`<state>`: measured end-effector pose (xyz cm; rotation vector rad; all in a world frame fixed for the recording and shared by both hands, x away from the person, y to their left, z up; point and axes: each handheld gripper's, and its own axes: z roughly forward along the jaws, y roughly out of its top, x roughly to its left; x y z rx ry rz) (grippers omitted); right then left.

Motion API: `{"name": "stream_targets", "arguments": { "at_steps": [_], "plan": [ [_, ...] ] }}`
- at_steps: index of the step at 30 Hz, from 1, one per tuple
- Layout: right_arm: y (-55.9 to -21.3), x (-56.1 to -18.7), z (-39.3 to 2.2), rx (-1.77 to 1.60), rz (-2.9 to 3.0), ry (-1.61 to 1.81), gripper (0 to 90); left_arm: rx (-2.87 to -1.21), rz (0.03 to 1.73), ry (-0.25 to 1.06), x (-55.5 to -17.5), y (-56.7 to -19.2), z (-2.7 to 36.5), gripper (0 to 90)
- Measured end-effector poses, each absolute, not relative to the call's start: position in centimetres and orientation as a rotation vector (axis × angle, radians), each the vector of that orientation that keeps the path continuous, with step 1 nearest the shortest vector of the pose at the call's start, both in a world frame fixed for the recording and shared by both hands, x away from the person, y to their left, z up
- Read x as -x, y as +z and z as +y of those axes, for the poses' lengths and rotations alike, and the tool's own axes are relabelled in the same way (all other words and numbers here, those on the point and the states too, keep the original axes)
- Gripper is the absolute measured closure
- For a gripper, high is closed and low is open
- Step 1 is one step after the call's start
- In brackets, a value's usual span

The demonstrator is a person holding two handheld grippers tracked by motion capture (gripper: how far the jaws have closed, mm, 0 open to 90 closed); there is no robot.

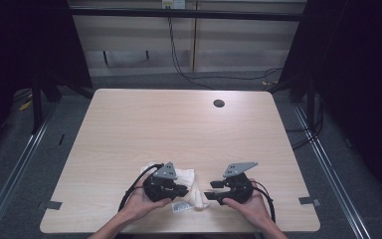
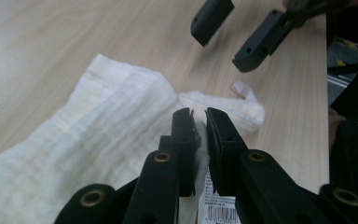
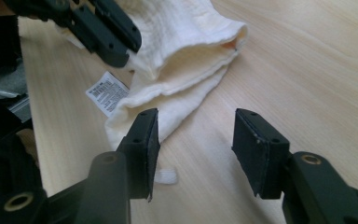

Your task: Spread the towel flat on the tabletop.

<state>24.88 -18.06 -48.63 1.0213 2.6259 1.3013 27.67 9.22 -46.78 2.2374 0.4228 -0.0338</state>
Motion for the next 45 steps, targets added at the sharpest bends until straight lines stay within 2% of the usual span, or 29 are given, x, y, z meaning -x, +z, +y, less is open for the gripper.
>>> {"name": "stream_targets", "arguments": {
  "at_steps": [8,11,15,21,30,33,39,42,45],
  "plan": [
    [-48.3,-24.5,-17.7,-0.977,2.637,1.343,55.1,-2.093,0.472,0.035,-28.3,-43.5,11.8,84.0],
    [-48.3,-24.4,-17.6,-0.968,2.64,1.354,55.7,-2.067,0.497,0.047,-28.6,-43.2,12.6,84.0],
    [-48.3,-24.0,-17.0,-0.899,2.675,1.38,62.1,-2.024,0.573,0.091,-29.3,-42.9,15.0,84.0],
    [-48.5,-23.5,-16.4,-0.831,2.706,1.392,65.9,-1.988,0.653,0.123,-30.0,-42.8,17.8,84.3],
    [-49.2,-23.2,-15.5,-0.77,2.76,1.391,62.3,-2.001,0.701,0.123,-29.9,-43.7,19.9,84.1],
    [-49.3,-23.2,-15.2,-0.751,2.751,1.354,55.2,-1.976,0.732,0.109,-29.9,-44.2,21.1,84.1],
    [-49.7,-23.1,-14.6,-0.677,2.767,1.298,55.0,-1.953,0.755,0.082,-30.5,-44.9,21.6,84.0],
    [-49.9,-23.0,-14.6,-0.67,2.766,1.28,56.0,-1.953,0.761,0.074,-30.7,-45.2,21.7,84.0],
    [-49.9,-23.1,-14.7,-0.713,2.747,1.252,65.6,-1.931,0.773,0.055,-30.9,-45.3,22.1,84.0]
  ]
}}
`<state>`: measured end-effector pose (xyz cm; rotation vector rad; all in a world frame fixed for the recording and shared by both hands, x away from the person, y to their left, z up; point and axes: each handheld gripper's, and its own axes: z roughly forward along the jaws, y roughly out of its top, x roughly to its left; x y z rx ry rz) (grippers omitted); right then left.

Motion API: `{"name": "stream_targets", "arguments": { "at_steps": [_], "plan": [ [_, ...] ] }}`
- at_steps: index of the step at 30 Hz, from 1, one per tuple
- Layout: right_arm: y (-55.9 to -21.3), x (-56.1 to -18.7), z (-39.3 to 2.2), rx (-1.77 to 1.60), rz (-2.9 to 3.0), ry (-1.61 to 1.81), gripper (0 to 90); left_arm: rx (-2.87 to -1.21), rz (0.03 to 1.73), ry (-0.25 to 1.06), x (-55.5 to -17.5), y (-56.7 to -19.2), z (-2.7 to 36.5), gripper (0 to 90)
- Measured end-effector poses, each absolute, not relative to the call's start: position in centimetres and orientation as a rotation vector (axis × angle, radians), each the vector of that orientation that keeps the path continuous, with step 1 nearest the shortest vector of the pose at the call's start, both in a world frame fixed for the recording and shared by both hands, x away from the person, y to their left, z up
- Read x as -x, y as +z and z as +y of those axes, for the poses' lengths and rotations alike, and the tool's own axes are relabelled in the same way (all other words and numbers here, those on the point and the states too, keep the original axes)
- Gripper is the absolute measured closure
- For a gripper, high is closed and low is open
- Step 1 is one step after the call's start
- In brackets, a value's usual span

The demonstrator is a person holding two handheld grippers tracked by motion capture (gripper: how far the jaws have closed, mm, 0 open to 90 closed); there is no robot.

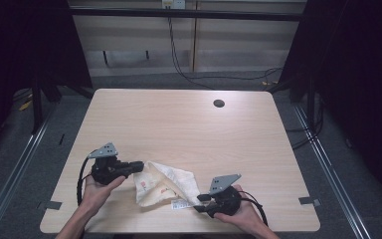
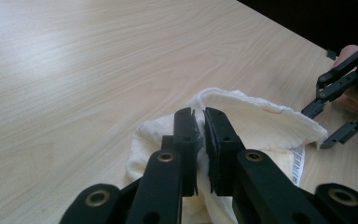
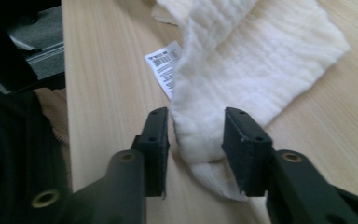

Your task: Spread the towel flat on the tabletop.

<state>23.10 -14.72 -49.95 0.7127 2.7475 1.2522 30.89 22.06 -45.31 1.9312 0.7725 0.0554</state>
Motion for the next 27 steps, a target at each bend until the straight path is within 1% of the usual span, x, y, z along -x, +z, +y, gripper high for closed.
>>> {"name": "stream_targets", "arguments": {
  "at_steps": [1,2,3,4,6,10,13,18,25,27],
  "plan": [
    [-49.9,-23.2,-14.8,-0.721,2.745,1.255,69.7,-1.927,0.771,0.049,-30.9,-45.3,22.2,84.1],
    [-49.9,-23.2,-14.8,-0.721,2.745,1.255,69.7,-1.927,0.771,0.049,-30.9,-45.3,22.2,84.1],
    [-49.9,-23.2,-15.0,-0.73,2.738,1.253,73.8,-1.92,0.773,0.046,-30.9,-45.3,22.3,84.1],
    [-49.7,-23.4,-15.3,-0.747,2.734,1.261,80.9,-1.902,0.78,0.04,-31.0,-45.2,22.6,84.1],
    [-49.5,-23.6,-15.8,-0.777,2.722,1.314,85.2,-1.885,0.784,0.039,-31.0,-45.1,23.0,84.1],
    [-49.1,-23.9,-16.5,-0.824,2.7,1.376,86.1,-1.846,0.799,0.027,-31.2,-45.0,23.7,84.3],
    [-48.4,-24.3,-17.9,-0.885,2.667,1.458,86.9,-1.82,0.807,0.022,-31.2,-44.9,24.2,84.9],
    [-47.4,-24.6,-19.1,-0.927,2.616,1.503,87.2,-1.807,0.808,0.031,-31.2,-44.7,24.3,85.1],
    [-45.1,-25.9,-20.6,-0.96,2.526,1.596,87.3,-1.759,0.788,0.059,-30.9,-43.4,24.7,85.1],
    [-44.5,-26.2,-20.8,-0.959,2.51,1.609,87.4,-1.747,0.763,0.097,-30.4,-42.5,24.6,85.1]
  ]
}}
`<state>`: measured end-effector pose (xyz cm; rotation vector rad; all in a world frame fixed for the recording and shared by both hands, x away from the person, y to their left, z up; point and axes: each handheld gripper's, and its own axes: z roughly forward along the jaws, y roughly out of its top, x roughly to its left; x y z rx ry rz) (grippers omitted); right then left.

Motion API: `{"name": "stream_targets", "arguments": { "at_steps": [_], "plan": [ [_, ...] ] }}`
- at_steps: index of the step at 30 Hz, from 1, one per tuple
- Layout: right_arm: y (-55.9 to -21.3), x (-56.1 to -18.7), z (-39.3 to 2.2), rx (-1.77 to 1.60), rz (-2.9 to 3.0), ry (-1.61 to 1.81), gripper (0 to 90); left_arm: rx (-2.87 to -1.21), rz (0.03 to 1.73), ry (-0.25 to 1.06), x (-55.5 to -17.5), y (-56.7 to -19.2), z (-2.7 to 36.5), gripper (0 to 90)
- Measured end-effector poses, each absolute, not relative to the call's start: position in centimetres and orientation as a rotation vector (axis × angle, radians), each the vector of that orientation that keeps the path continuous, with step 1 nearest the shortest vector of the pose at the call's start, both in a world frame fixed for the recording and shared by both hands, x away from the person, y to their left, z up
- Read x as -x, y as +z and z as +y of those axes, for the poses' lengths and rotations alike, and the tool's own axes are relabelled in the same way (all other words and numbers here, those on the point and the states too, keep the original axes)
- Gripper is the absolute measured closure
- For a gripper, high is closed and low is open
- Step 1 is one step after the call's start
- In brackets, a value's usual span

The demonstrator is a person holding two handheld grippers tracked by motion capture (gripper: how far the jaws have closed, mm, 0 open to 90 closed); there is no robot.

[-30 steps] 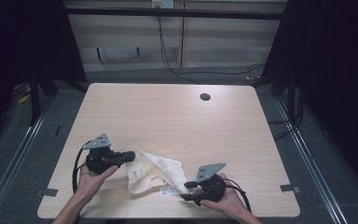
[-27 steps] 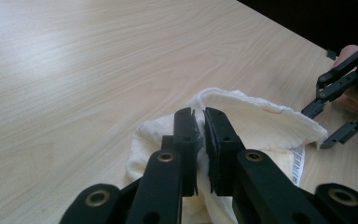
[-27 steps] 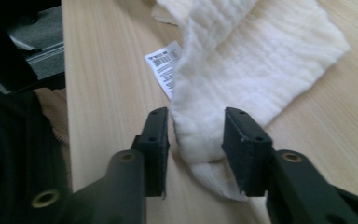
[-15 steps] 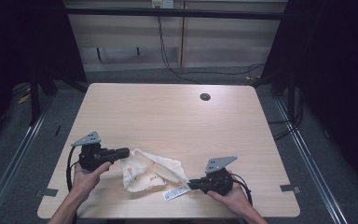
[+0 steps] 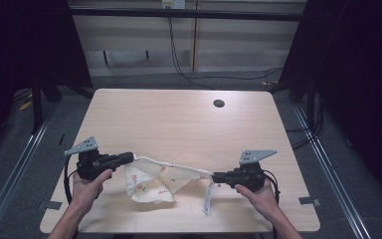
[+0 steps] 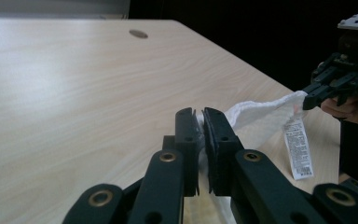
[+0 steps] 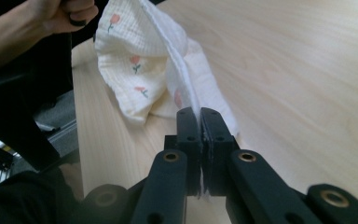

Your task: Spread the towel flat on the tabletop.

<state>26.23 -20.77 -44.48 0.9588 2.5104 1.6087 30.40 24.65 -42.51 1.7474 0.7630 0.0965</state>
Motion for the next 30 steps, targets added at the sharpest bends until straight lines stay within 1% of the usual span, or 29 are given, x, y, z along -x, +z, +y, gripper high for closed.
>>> {"name": "stream_targets", "arguments": {
  "at_steps": [7,15,24,30],
  "plan": [
    [-42.0,-26.9,-21.1,-0.903,2.461,1.679,87.4,-1.756,0.684,0.131,-29.5,-40.6,23.3,85.1],
    [-39.6,-27.8,-21.7,-0.894,2.382,1.715,87.4,-1.733,0.689,0.17,-29.6,-39.7,23.4,85.0],
    [-35.3,-27.9,-21.9,-0.836,2.306,1.738,87.4,-1.724,0.658,0.202,-29.3,-37.9,23.2,85.1],
    [-34.7,-28.3,-22.4,-0.852,2.288,1.741,87.4,-1.712,0.647,0.211,-29.4,-37.2,23.4,85.1]
  ]
}}
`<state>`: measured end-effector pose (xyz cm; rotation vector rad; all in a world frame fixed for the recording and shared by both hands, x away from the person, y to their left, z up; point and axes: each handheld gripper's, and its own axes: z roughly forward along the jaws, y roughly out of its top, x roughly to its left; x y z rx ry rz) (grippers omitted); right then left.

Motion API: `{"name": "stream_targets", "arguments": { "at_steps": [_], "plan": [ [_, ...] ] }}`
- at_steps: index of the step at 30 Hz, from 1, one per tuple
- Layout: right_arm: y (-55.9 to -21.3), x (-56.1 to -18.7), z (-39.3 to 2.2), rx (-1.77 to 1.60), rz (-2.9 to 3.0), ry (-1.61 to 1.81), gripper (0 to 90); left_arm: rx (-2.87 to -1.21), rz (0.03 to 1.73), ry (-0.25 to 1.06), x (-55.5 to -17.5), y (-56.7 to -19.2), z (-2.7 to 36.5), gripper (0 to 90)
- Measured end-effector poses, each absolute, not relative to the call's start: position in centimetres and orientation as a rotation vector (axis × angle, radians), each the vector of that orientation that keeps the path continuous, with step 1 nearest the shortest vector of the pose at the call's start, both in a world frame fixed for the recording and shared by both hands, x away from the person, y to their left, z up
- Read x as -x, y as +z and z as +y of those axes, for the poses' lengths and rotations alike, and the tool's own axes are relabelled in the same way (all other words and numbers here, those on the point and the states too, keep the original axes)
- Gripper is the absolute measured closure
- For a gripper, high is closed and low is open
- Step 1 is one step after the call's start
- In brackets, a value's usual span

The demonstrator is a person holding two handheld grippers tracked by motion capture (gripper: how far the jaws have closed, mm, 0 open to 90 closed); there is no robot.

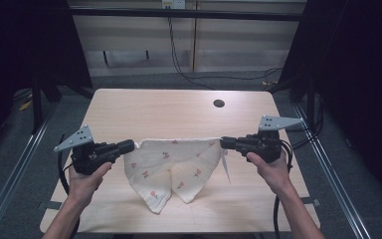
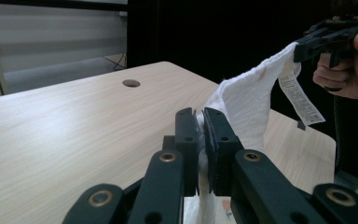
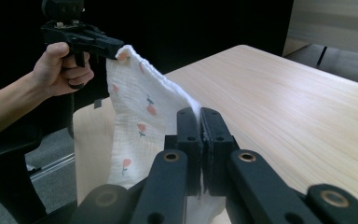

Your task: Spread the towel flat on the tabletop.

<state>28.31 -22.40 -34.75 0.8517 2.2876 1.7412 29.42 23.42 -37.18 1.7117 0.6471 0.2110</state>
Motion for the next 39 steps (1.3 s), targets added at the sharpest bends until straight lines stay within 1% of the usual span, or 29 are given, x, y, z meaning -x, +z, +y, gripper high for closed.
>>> {"name": "stream_targets", "arguments": {
  "at_steps": [6,13,17,19,20,25,29,31,34,35,36,39],
  "plan": [
    [-33.4,-28.1,-23.2,-0.835,2.247,1.771,87.4,-1.717,0.611,0.255,-29.1,-35.7,23.0,85.2],
    [-32.1,-27.6,-24.1,-0.83,2.206,1.779,87.4,-1.708,0.571,0.246,-28.8,-34.5,22.4,85.2],
    [-30.8,-26.3,-24.5,-0.798,2.188,1.784,87.3,-1.709,0.551,0.25,-28.2,-33.9,22.2,85.2],
    [-30.4,-25.7,-24.6,-0.781,2.188,1.777,87.4,-1.725,0.534,0.282,-27.5,-33.5,22.2,85.1],
    [-30.4,-25.7,-24.6,-0.781,2.188,1.777,87.4,-1.725,0.534,0.282,-27.5,-33.5,22.2,85.1],
    [-29.7,-23.4,-24.7,-0.733,2.19,1.759,87.3,-1.742,0.497,0.278,-26.4,-32.8,22.4,85.1],
    [-29.2,-22.4,-25.2,-0.701,2.151,1.804,87.4,-1.743,0.491,0.292,-26.1,-32.4,21.8,85.2],
    [-29.5,-22.5,-25.3,-0.715,2.145,1.777,87.4,-1.75,0.494,0.284,-26.2,-32.6,21.4,85.2],
    [-30.6,-23.2,-25.7,-0.761,2.146,1.77,87.5,-1.774,0.525,0.249,-27.9,-34.2,20.5,85.2],
    [-30.6,-23.2,-25.7,-0.761,2.146,1.77,87.5,-1.774,0.525,0.249,-27.9,-34.2,20.5,85.2],
    [-31.6,-23.8,-25.9,-0.794,2.142,1.76,87.4,-1.783,0.537,0.222,-28.8,-35.2,20.1,85.1],
    [-32.9,-24.8,-26.3,-0.841,2.158,1.717,87.4,-1.817,0.559,0.23,-29.7,-36.9,19.2,85.1]
  ]
}}
